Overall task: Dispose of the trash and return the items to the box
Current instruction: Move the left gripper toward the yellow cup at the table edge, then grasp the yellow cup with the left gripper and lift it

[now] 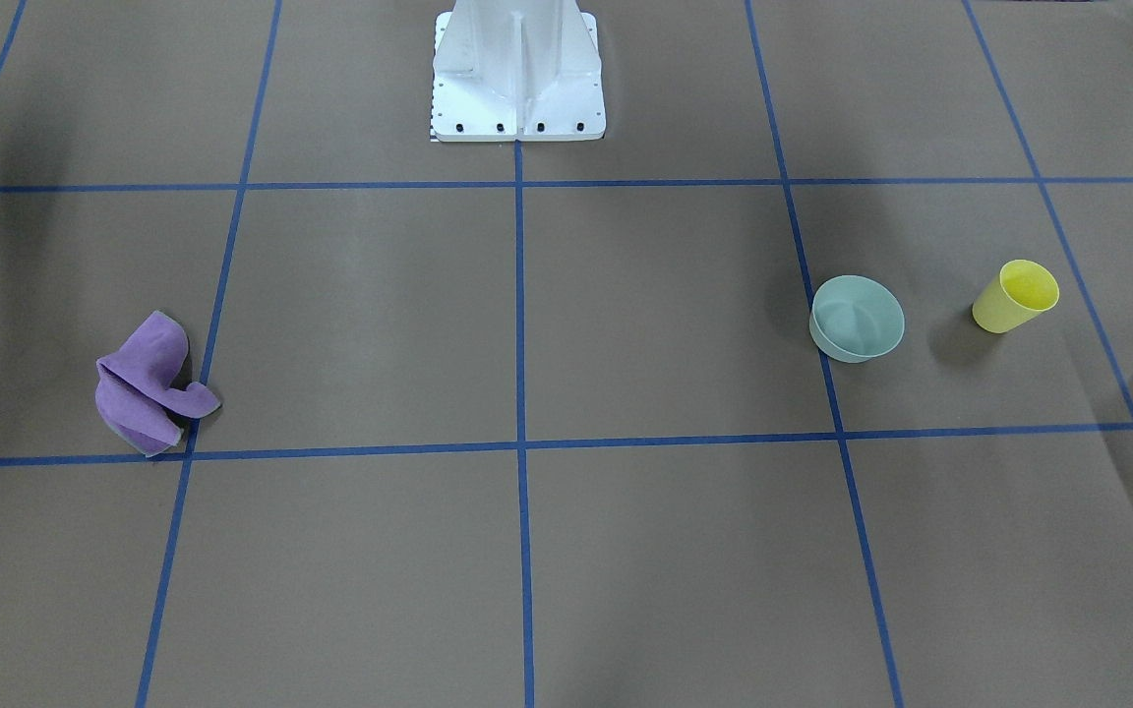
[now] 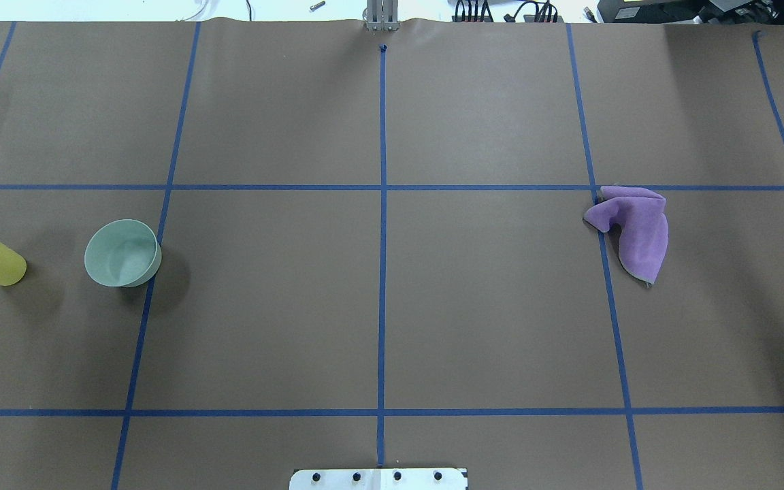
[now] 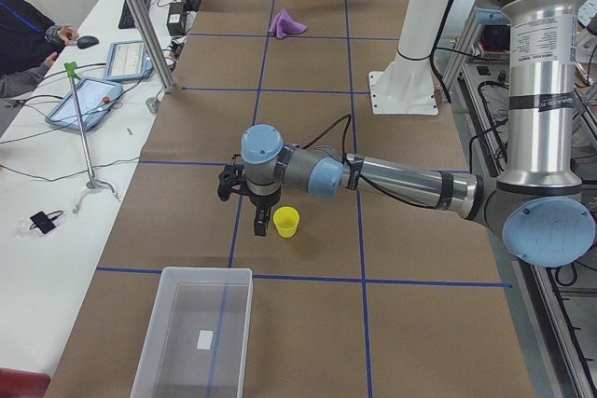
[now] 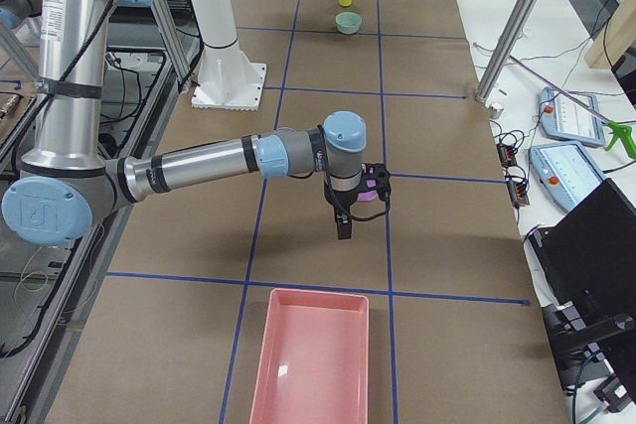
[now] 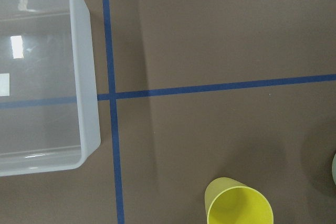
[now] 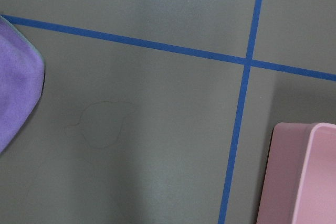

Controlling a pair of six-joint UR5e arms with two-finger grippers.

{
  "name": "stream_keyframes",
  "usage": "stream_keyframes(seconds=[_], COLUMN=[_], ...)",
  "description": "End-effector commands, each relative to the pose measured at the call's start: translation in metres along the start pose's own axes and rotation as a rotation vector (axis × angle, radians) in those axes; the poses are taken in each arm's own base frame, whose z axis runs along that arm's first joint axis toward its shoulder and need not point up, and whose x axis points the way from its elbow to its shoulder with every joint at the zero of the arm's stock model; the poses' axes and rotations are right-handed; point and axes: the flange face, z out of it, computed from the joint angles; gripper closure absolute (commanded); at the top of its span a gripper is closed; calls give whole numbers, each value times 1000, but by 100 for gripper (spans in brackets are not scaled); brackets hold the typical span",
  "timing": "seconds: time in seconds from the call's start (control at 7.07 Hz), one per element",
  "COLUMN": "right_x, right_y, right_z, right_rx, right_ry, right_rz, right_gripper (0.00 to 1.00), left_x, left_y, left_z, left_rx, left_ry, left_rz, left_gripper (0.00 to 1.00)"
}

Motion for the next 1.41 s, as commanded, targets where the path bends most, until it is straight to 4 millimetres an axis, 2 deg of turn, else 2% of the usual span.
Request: stream_keyframes(seconds=[0.0, 0.28, 0.42, 0.57, 0.99, 1.13, 1.27], right_x=[-6, -6, -6, -6, -9, -9, -9], right_y=[-3, -3, -3, -3, -5, -6, -6], right_z=[1, 2, 2, 2, 1, 0, 0], right_rx=[-3, -4, -4, -5, 0, 2, 2], right_ry=[-4, -2, -2, -2, -3, -2, 0], right_rz=[-3, 0, 0, -1, 7, 6, 7], right_gripper=[0, 0, 0, 0, 0, 0, 0], left_x=[5, 12, 6, -9, 9, 11, 11], left_y=[6, 5, 7, 9, 10, 14, 15], left_z=[24, 65, 89, 105, 98, 103, 107], left_rx=[-45, -27, -3, 19, -5, -16, -23], left_ry=[0, -19, 0, 11, 101, 102, 97], left_rz=[12, 19, 18, 36, -12, -3, -1], left_gripper=[1, 2, 2, 2, 3, 5, 14])
